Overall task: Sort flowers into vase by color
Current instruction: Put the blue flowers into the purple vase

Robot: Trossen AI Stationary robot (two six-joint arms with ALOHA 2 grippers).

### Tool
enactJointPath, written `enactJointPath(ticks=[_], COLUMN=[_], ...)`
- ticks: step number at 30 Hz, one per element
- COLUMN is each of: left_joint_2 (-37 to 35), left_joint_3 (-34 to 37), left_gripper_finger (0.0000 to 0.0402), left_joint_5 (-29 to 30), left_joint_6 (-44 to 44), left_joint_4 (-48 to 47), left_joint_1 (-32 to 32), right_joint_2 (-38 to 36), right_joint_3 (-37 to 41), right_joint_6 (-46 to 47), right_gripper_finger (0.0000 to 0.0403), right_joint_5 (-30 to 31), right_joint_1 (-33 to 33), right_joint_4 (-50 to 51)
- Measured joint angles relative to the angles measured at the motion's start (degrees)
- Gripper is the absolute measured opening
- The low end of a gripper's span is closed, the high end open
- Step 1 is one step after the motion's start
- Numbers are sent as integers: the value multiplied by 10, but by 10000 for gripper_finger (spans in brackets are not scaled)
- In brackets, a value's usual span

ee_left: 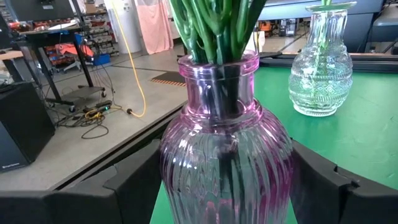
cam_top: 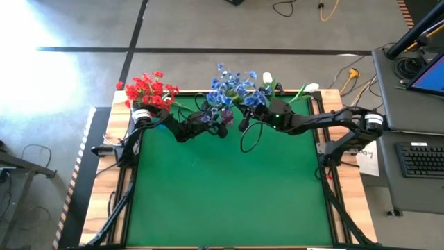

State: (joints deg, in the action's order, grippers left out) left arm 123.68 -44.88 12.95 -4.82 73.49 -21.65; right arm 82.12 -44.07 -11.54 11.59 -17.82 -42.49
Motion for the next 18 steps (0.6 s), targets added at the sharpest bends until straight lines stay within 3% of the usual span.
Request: enactJointPath(ticks=[18], left_joint_2=[0], left_joint_3=[0], left_gripper_finger=[275], left_joint_5=[0], left_joint_6=[9], left_joint_4=[0], left_joint_1=[0], right_joint_2=[3], right_joint_3=[-14], right_joint_6=[5], right_gripper_finger=[18], right_joint_5=[-16], right_joint_1=[-3], right_joint_4=[8])
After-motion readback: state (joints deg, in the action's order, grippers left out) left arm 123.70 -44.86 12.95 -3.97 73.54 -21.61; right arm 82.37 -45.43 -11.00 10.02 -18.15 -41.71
